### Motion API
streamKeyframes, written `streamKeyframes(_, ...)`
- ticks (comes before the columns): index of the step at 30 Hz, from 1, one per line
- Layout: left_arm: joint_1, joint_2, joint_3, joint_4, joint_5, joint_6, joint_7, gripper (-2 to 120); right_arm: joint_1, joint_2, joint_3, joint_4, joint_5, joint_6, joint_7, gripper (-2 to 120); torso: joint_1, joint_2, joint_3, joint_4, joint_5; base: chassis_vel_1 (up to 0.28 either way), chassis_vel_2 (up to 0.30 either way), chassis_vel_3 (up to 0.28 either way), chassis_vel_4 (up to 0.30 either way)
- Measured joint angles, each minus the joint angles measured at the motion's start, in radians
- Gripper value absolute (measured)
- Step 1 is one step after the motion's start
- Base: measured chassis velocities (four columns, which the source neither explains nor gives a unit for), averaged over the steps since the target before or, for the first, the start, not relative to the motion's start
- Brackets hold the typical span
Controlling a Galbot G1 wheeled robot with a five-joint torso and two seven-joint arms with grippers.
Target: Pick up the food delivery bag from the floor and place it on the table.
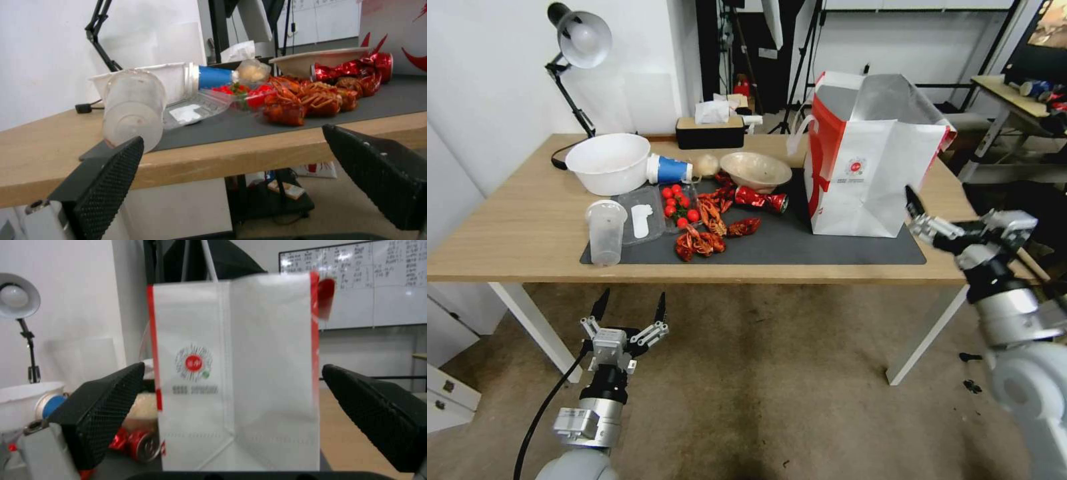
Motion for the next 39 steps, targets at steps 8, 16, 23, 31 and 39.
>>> streamKeyframes(8,-0.005,0.000,0.001,0.027,-0.001,-0.018,0.002,100,-0.083,0.110,-0.023,-0.042,-0.103,0.090,-0.066,100,0.000,0.000,0.000,0.0001,0.0002,0.000,0.000,0.000,0.000)
streamKeyframes(16,-0.019,0.000,0.006,0.049,-0.003,-0.025,0.002,100,-0.188,0.228,-0.038,-0.120,-0.192,0.196,-0.136,100,0.000,0.000,0.000,-0.0002,0.0003,0.000,0.000,0.000,0.000)
streamKeyframes(23,-0.022,0.002,0.003,0.060,-0.005,-0.033,0.003,100,-0.225,0.276,-0.038,-0.201,-0.227,0.267,-0.182,100,0.000,0.000,0.000,0.0000,0.0004,0.000,0.000,0.000,0.000)
streamKeyframes(31,-0.022,0.001,0.002,0.065,-0.005,-0.038,0.004,100,-0.229,0.290,-0.039,-0.241,-0.232,0.301,-0.208,100,0.000,0.000,0.000,0.0000,0.0005,0.000,0.000,0.000,0.000)
streamKeyframes(39,-0.022,0.000,-0.001,0.067,-0.002,-0.044,0.012,100,-0.228,0.289,-0.038,-0.244,-0.233,0.302,-0.206,100,0.000,0.000,0.000,0.0000,0.0004,0.000,0.000,0.000,0.000)
